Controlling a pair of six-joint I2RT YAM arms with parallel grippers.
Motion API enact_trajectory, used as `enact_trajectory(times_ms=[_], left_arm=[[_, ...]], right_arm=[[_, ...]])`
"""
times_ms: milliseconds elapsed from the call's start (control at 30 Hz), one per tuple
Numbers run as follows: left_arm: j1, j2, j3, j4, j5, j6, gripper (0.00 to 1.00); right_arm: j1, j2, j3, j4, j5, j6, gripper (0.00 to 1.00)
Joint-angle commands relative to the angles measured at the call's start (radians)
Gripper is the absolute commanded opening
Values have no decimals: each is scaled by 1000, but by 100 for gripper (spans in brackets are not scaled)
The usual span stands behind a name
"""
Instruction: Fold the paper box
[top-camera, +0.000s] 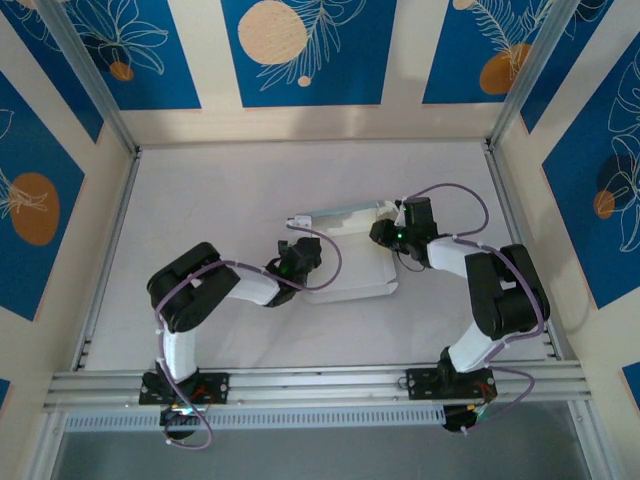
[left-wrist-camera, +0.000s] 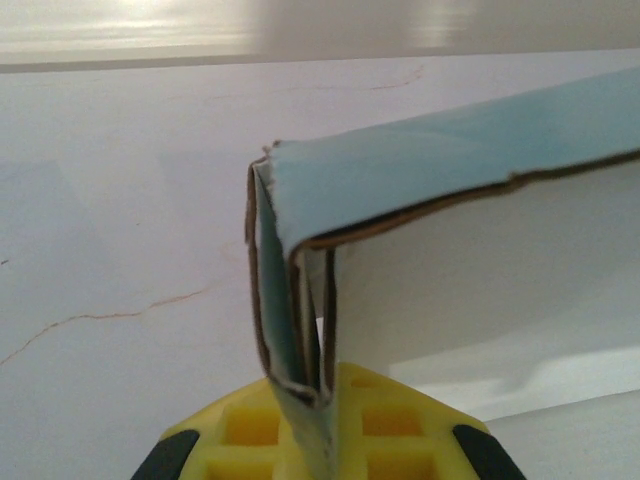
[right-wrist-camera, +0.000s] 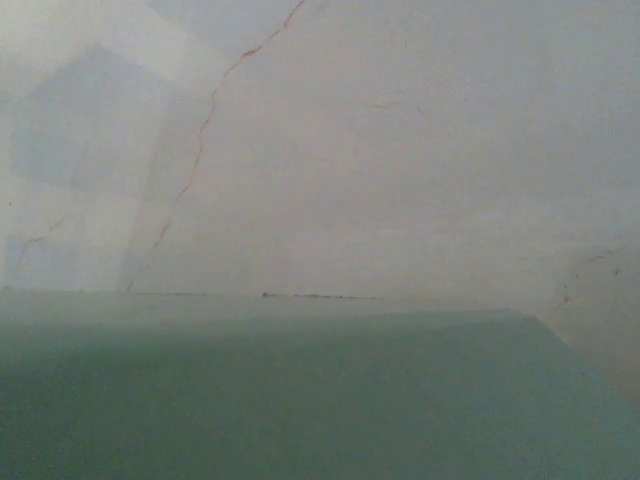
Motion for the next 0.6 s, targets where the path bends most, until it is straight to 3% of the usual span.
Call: enact_trajectory(times_ms=[0, 300, 467, 567], left_arm=[[-2, 64, -33, -174, 92, -14, 0], [-2, 55, -47, -145, 90, -12, 0], [-2, 54, -50, -139, 90, -9, 0], [-2, 50, -49, -141, 82, -6, 0]], right_arm=[[18, 26, 44, -19, -53, -26, 31], [70, 113, 139, -170, 31, -83, 24], [69, 159, 205, -258, 42, -81, 21], [71, 127, 191, -217, 4, -96, 21]])
